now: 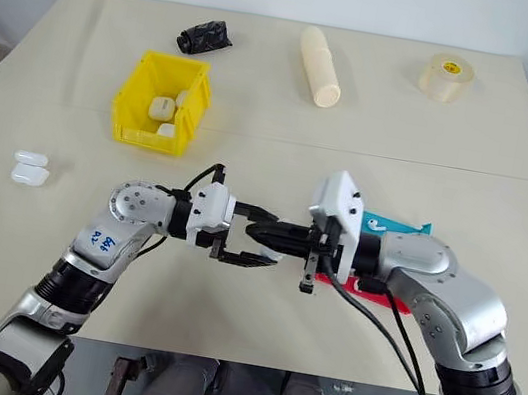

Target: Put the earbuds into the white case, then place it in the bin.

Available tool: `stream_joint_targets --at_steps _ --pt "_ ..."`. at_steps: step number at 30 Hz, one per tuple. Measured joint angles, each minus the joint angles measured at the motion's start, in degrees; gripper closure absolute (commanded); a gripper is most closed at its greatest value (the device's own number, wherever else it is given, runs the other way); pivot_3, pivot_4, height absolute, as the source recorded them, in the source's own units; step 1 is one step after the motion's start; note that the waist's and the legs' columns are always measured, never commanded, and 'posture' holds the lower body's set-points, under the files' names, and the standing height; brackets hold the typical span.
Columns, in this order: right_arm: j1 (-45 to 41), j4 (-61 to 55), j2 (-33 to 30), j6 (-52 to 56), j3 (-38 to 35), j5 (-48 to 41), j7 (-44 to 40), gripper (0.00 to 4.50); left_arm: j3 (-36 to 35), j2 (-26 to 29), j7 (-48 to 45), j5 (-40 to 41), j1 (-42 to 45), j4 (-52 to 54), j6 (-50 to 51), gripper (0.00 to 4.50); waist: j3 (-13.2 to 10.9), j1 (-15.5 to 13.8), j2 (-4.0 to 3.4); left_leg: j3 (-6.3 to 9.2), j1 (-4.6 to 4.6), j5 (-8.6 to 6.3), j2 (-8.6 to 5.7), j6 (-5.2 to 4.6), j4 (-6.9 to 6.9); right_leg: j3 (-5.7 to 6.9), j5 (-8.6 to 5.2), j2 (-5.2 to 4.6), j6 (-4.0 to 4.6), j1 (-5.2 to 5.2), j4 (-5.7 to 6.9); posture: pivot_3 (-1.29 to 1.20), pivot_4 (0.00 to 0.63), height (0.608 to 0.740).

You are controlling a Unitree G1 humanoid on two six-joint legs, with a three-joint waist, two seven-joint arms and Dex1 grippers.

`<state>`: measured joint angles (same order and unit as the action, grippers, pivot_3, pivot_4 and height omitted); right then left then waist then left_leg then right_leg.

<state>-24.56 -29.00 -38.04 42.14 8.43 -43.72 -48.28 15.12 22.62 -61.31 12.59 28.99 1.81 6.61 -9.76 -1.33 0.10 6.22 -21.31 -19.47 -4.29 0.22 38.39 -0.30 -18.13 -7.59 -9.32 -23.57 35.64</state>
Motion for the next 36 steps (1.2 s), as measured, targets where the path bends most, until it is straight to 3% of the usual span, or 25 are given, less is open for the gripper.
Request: stream_joint_targets --at_steps 5,12,15,19,26,31,36 --pt "1.9 0.9 -1.6 -0.2 -0.5 1.4 -1.4 4.48 -0.3 0.0 0.3 0.6 -0.3 0.5 0.2 1.71 0.0 -0.1 0.01 0.01 0.00 0.00 0.00 0.00 -0.01 0.01 0.00 0.01 0.00 0.00 -0.01 0.00 0.150 0.740" --pt "10.9 6.1 -5.2 -6.8 -9.2 2.2 -7.7 4.48 -5.0 1.3 -0.9 5.5 -4.5 4.0 0.0 1.71 0.0 0.0 0.04 -0.02 0.00 0.00 0.02 -0.01 -0.08 0.01 0.00 0.01 0.00 0.00 -0.03 0.00 0.150 0.740" --pt "12.9 6.7 -3.4 -9.4 -12.4 0.8 -9.6 3.90 -8.1 1.9 -0.2 8.9 -7.8 7.1 0.7 1.71 0.0 0.4 0.04 -0.10 0.06 0.00 0.10 0.00 -0.13 -0.04 0.00 0.05 0.00 -0.02 0.00 0.00 0.150 0.740" --pt "15.0 6.6 -1.7 -13.2 -16.0 -0.2 -10.9 2.62 -14.9 3.2 3.6 12.5 -16.4 10.0 2.7 1.71 0.0 0.5 0.04 -0.08 0.11 0.01 0.12 0.01 -0.11 -0.05 0.00 0.06 0.01 0.00 -0.04 0.00 0.150 0.740" --pt "17.0 6.3 6.0 -28.9 -15.5 7.7 -10.3 0.16 -30.1 -0.7 21.4 16.4 -26.8 13.9 5.6 1.71 0.0 -0.2 0.05 -0.04 0.12 0.01 0.04 0.01 -0.08 -0.05 -0.01 0.00 0.01 0.02 -0.03 0.00 0.150 0.740" --pt "19.7 6.3 6.8 -32.4 -15.2 8.7 -11.7 0.02 -36.9 -3.0 33.5 16.7 -26.9 13.8 8.4 1.71 0.0 -0.2 0.07 -0.03 0.12 0.00 0.00 0.01 -0.08 -0.06 0.00 -0.02 0.01 0.05 -0.03 0.00 0.150 0.740" --pt "20.1 7.2 6.9 -33.3 -15.5 9.0 -10.9 0.02 -38.1 -3.6 41.0 14.7 -19.1 7.7 8.4 1.71 0.0 -0.2 0.09 -0.02 0.14 0.04 0.02 0.06 -0.07 -0.02 0.00 0.03 0.01 0.06 0.00 0.00 0.150 0.740"
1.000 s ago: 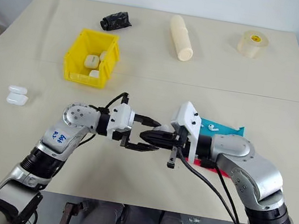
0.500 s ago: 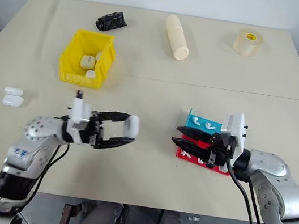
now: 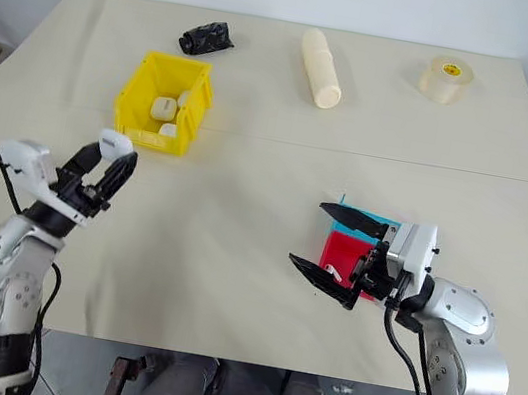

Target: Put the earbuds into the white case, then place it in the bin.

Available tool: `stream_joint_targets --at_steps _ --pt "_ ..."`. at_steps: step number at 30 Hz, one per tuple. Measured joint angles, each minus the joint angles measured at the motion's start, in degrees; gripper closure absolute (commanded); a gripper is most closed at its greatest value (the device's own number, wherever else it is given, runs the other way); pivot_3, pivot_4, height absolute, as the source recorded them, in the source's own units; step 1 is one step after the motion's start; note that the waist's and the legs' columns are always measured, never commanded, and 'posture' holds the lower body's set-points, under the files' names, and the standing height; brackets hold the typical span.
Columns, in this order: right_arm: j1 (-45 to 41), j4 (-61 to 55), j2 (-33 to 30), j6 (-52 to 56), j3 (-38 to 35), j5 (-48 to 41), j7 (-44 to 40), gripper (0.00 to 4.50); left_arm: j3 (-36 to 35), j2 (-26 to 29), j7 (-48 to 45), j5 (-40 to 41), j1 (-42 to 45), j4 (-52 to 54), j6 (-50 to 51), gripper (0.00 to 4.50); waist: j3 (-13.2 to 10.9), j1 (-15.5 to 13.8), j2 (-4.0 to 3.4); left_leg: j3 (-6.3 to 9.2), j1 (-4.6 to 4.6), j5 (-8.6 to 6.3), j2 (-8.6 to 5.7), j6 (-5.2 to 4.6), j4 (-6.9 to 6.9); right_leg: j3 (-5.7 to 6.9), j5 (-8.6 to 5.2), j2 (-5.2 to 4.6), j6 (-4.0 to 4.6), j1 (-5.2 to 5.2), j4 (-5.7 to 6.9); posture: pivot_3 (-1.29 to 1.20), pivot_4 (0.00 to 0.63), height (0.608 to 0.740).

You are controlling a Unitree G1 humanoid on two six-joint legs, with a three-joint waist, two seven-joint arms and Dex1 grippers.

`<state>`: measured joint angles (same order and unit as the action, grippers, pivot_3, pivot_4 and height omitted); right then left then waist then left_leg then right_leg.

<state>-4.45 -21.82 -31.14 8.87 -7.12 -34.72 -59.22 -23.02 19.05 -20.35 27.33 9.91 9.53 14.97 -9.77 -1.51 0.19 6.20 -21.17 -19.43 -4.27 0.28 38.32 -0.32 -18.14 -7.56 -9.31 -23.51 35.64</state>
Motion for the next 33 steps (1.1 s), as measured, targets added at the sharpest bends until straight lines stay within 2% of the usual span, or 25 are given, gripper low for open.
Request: stream_joint_targets --at_steps 6,11,16,18,22,25,29,33 --pt "-0.5 1.8 0.2 -0.2 0.1 0.6 0.8 0.02 3.1 3.3 2.7 -6.1 17.0 -17.3 -1.8 1.71 0.0 0.1 0.04 0.00 -0.02 0.00 -0.04 0.00 -0.01 0.03 0.00 0.01 0.00 -0.03 0.19 0.00 0.150 0.740" --pt "-0.8 1.8 0.2 -0.2 0.5 1.0 1.2 0.02 5.6 4.4 3.2 -9.9 26.3 -30.2 -3.2 1.71 0.0 0.6 0.06 -0.04 -0.02 0.00 -0.03 0.00 -0.08 0.04 0.00 0.00 0.00 -0.08 0.20 0.00 0.150 0.740" --pt "-0.8 1.7 0.2 -0.2 0.6 1.5 2.0 0.00 7.0 5.8 0.9 -10.7 27.9 -35.4 -2.4 0.10 0.0 1.3 0.07 -0.02 -0.03 0.01 -0.01 0.01 -0.08 0.05 0.00 0.01 0.00 -0.10 0.23 0.00 0.150 0.740" --pt "-0.6 1.6 0.4 -0.2 0.6 1.5 2.2 0.00 7.2 6.6 0.4 -10.8 27.9 -35.3 -1.9 0.03 0.0 1.4 0.08 -0.01 -0.03 0.01 0.00 0.01 -0.07 0.06 0.00 0.00 0.00 -0.10 0.25 0.00 0.150 0.740" --pt "0.0 1.5 0.4 -0.2 0.9 1.5 2.4 0.00 7.1 8.6 -2.5 -10.2 25.1 -32.5 -1.6 0.03 0.0 1.6 0.07 -0.01 -0.03 0.01 0.01 0.02 -0.07 0.04 0.00 0.00 0.00 -0.10 0.27 0.00 0.150 0.740" --pt "0.4 1.6 0.1 -0.2 0.9 1.6 2.0 0.00 6.9 10.0 -8.2 -6.9 20.4 -27.1 -0.2 0.03 0.0 1.7 0.07 -0.01 -0.04 0.01 0.02 0.02 -0.07 0.03 0.00 -0.02 0.00 -0.11 0.25 0.00 0.150 0.740" --pt "0.6 2.2 -3.0 0.0 0.2 1.2 -1.5 0.00 6.6 17.2 -22.5 -1.3 9.5 -14.9 0.9 0.03 0.0 1.8 0.07 -0.02 -0.03 0.00 0.07 0.02 -0.13 0.00 -0.01 -0.02 0.02 -0.11 0.21 0.00 0.150 0.740" --pt "0.3 5.1 -6.5 0.0 -0.5 0.2 -6.0 0.00 6.0 22.5 -35.1 0.8 -1.0 -6.9 -2.4 0.03 0.0 1.4 0.01 0.00 0.02 0.01 0.06 0.02 -0.11 0.01 -0.02 -0.08 0.06 -0.02 -0.01 0.00 0.150 0.740"
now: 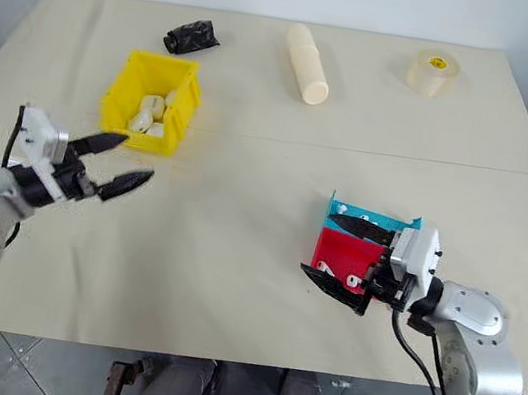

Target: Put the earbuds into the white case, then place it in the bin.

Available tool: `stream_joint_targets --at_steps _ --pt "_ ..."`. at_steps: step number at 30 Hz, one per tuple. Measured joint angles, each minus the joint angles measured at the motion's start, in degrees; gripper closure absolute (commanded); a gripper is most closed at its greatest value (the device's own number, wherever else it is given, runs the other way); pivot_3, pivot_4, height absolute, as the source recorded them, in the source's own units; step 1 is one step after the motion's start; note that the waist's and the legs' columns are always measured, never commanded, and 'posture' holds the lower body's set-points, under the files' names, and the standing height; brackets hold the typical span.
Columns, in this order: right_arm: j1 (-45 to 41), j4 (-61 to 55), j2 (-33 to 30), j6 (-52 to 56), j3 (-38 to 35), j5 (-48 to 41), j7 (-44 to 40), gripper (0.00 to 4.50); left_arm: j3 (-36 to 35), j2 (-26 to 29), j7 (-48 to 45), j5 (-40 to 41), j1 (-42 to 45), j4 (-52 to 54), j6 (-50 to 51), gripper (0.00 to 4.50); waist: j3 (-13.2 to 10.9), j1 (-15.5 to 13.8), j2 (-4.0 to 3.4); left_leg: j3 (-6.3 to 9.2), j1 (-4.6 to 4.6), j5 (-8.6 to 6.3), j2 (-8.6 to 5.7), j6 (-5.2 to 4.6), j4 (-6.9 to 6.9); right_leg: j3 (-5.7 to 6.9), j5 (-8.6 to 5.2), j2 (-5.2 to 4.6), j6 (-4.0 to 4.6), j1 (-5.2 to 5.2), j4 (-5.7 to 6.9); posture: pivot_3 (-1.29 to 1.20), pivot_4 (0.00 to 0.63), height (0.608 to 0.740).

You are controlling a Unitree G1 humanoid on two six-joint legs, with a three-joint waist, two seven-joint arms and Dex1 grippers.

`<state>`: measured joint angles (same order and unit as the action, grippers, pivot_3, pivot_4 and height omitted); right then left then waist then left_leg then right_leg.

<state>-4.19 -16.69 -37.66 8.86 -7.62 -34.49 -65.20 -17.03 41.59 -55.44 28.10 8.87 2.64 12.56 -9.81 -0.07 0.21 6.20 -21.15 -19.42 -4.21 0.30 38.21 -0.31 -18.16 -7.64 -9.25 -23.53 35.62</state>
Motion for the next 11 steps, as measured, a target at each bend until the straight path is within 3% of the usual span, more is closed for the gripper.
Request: stream_joint_targets --at_steps 4,11 --pt "-0.8 3.2 -2.7 0.0 -0.7 -0.4 -3.8 0.00 -0.3 1.5 -4.5 -0.8 -7.2 4.0 -4.2 0.03 0.0 -0.3 0.00 0.01 -0.01 -0.01 -0.01 -0.01 -0.01 0.01 0.00 -0.02 0.01 0.02 -0.06 0.00 0.150 0.740" --pt "-1.2 7.7 -4.0 -2.5 -1.8 0.3 -8.3 0.00 1.8 0.2 -5.3 -2.9 -9.1 6.3 -9.8 0.03 0.0 -0.6 0.00 -0.03 0.00 -0.01 -0.01 -0.02 -0.02 0.00 0.00 -0.01 0.01 0.02 -0.05 0.00 0.150 0.740"
